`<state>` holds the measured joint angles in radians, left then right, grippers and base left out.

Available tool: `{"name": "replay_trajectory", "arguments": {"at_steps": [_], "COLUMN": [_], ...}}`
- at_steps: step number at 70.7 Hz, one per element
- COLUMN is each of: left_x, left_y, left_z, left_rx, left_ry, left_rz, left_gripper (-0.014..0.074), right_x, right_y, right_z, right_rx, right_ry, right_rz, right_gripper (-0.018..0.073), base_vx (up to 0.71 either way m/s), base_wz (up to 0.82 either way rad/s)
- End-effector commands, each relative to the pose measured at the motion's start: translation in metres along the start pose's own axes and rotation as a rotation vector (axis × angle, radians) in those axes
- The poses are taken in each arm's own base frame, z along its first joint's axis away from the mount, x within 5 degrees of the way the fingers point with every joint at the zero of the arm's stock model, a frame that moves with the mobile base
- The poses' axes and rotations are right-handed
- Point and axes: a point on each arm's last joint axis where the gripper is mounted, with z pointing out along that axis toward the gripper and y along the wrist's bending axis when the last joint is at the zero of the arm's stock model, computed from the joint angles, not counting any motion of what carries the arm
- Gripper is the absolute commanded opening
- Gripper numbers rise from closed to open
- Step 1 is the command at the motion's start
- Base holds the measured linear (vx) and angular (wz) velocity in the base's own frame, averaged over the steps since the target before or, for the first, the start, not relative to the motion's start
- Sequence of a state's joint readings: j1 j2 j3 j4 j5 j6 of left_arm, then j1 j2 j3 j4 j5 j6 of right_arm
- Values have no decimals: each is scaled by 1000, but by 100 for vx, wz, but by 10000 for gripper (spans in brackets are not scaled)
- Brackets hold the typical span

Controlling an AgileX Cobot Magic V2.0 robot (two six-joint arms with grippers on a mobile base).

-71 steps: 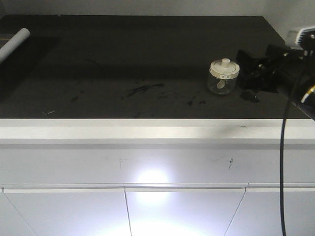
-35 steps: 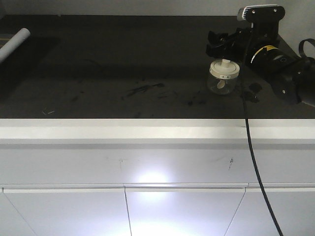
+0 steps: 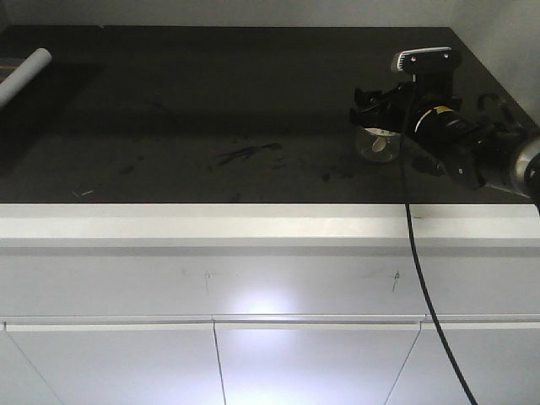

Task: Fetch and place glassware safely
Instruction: 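Lower the right gripper around the jar's white lid and close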

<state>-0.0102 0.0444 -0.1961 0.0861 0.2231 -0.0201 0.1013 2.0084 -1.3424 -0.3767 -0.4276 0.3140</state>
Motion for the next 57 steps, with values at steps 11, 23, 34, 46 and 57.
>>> {"name": "replay_trajectory", "arguments": {"at_steps": [11, 23, 34, 46, 57], "left_x": [-14, -14, -14, -14, -14], "left_y": [0, 0, 0, 0, 0], "left_z": [-1, -1, -1, -1, -1], "left_rx": [8, 8, 8, 8, 8], "left_ry": [-84, -84, -84, -84, -84], "left_rz": [-18, -18, -18, -18, -18], "left_gripper": [-7, -7, -7, -7, -7], "right_x": [-25, -17, -17, -18, -18], "right_y": [-1, -3, -3, -6, -8], "right_z": [1, 5, 5, 5, 5], "right_rx": [-24, -8, -6, 24, 49], "right_ry": [-197, -183, -185, -192, -196], "right_rz": [14, -26, -32, 18, 14], "right_gripper": [488, 459, 456, 452, 379], "base_vx": [0, 0, 0, 0, 0], "base_wz": [0, 0, 0, 0, 0]}}
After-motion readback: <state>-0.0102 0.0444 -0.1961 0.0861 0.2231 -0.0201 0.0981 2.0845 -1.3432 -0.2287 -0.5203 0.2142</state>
